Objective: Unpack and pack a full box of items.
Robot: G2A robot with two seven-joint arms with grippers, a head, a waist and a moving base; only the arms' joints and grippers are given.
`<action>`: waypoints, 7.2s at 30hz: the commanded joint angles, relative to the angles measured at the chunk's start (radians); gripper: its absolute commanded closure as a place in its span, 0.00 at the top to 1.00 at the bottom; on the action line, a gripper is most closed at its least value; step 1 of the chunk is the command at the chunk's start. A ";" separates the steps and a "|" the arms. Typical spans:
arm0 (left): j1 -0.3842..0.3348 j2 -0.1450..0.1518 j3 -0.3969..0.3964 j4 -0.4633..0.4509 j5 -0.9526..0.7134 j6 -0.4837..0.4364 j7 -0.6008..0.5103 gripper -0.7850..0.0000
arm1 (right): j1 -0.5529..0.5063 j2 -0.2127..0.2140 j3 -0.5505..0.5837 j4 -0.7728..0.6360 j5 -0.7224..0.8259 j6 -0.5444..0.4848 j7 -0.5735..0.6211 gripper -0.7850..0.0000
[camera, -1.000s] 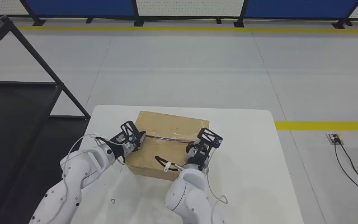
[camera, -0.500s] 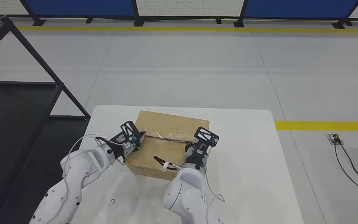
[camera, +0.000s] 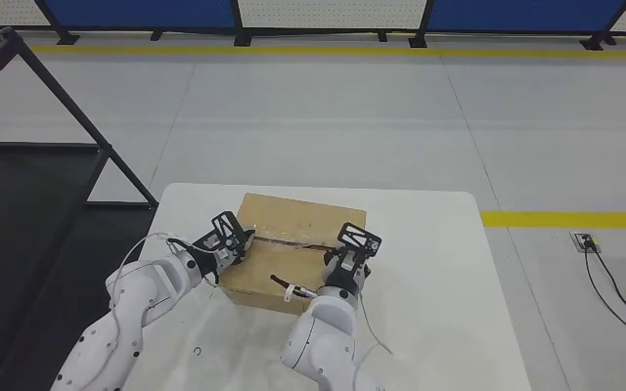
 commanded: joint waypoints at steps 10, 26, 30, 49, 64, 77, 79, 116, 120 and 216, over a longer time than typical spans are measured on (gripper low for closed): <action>0.002 0.000 -0.005 0.002 0.004 -0.007 0.005 0.00 | -0.013 0.003 0.007 0.003 -0.118 0.000 0.061 0.38; 0.021 -0.005 -0.043 -0.023 -0.060 0.099 0.050 0.00 | -0.018 0.002 0.006 -0.045 -0.112 0.000 0.100 0.34; 0.035 -0.006 -0.060 -0.040 -0.095 0.117 0.052 0.00 | -0.016 -0.001 0.011 -0.055 -0.049 0.000 0.060 0.28; -0.021 -0.030 0.043 -0.053 -0.118 0.100 -0.006 0.00 | -0.012 -0.003 0.019 -0.028 0.069 0.000 -0.062 0.00; -0.018 -0.034 0.038 -0.051 -0.113 0.094 -0.025 0.00 | -0.040 0.004 -0.006 -0.030 -0.011 0.000 -0.028 0.00; -0.030 -0.038 0.041 -0.038 -0.112 0.081 -0.038 0.00 | -0.033 0.009 -0.044 0.014 -0.132 -0.002 0.054 0.00; -0.033 -0.039 0.039 -0.040 -0.113 0.082 -0.037 0.00 | -0.038 0.010 -0.046 0.007 -0.137 -0.005 0.061 0.00; 0.032 -0.013 -0.162 -0.033 -0.199 0.077 -0.035 0.00 | -0.040 0.011 -0.027 0.001 -0.252 -0.055 0.185 0.00; 0.041 -0.012 -0.152 -0.047 -0.187 0.058 -0.035 0.00 | -0.044 0.012 -0.025 -0.007 -0.240 -0.071 0.178 0.00; 0.167 -0.012 -0.267 -0.110 -0.237 0.201 0.047 0.00 | -0.100 0.023 0.050 -0.298 0.654 -0.148 -0.182 0.00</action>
